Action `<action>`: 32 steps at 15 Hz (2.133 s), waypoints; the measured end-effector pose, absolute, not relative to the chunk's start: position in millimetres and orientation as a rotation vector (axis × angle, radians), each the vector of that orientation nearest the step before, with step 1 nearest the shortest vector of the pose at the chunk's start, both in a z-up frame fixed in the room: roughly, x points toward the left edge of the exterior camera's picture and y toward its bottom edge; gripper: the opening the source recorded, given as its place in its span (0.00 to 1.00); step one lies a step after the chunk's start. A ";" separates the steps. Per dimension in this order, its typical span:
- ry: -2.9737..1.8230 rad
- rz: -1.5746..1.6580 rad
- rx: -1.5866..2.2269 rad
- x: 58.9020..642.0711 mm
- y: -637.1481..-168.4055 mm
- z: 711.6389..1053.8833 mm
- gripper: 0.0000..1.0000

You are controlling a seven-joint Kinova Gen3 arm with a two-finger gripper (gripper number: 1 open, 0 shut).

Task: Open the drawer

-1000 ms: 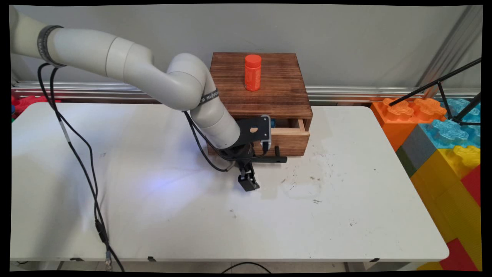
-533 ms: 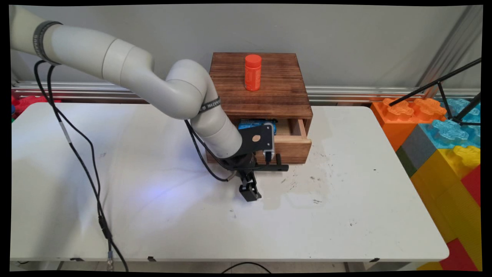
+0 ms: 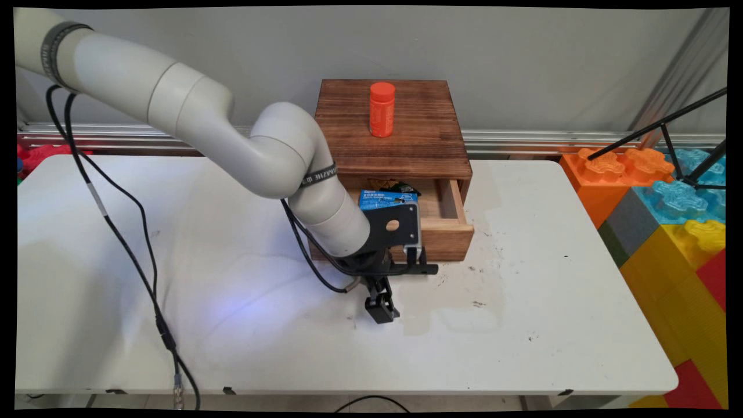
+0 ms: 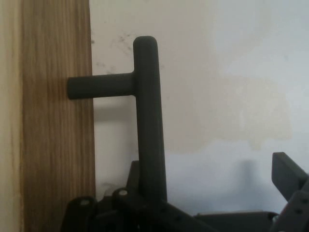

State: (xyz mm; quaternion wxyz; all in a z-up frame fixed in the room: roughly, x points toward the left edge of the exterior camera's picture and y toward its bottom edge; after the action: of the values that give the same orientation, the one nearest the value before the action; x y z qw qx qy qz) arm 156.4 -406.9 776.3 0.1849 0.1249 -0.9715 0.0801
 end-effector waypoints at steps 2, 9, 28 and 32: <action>-2.738 0.221 0.349 153.5 -400.1 777.2 1.00; -2.741 0.203 0.331 145.4 -380.5 779.9 1.00; -2.720 0.135 0.363 127.9 -321.2 787.8 1.00; -2.714 0.121 0.363 126.3 -309.6 789.4 1.00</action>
State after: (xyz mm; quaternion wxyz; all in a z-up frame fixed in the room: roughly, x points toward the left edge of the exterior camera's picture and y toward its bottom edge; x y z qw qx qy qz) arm 126.3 -309.6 789.4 0.1992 0.1297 -0.9704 0.0431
